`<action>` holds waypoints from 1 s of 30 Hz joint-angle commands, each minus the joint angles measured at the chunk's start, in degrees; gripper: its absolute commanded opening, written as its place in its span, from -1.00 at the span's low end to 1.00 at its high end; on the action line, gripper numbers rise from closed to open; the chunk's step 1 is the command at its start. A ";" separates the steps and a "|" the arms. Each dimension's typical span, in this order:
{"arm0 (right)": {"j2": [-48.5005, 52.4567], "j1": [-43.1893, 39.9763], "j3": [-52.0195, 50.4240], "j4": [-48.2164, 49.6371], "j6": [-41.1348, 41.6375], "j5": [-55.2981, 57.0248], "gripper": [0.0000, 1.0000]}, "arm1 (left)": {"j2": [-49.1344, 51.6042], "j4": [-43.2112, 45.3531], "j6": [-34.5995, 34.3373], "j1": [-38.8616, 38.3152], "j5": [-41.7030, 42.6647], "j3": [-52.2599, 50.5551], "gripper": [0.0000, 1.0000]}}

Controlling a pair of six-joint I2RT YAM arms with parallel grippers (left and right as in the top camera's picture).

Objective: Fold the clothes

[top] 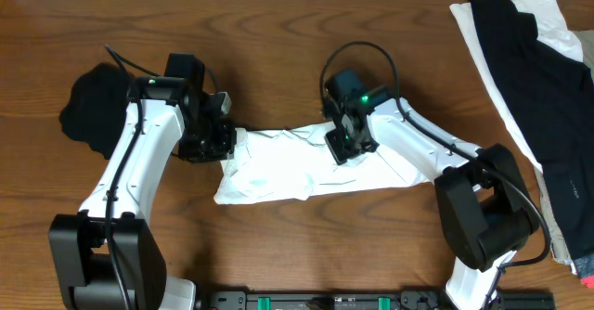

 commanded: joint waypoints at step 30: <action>5.16 1.25 -0.74 -1.18 5.14 6.08 -0.91 | -0.74 -0.17 -0.09 0.20 0.26 -0.04 -0.77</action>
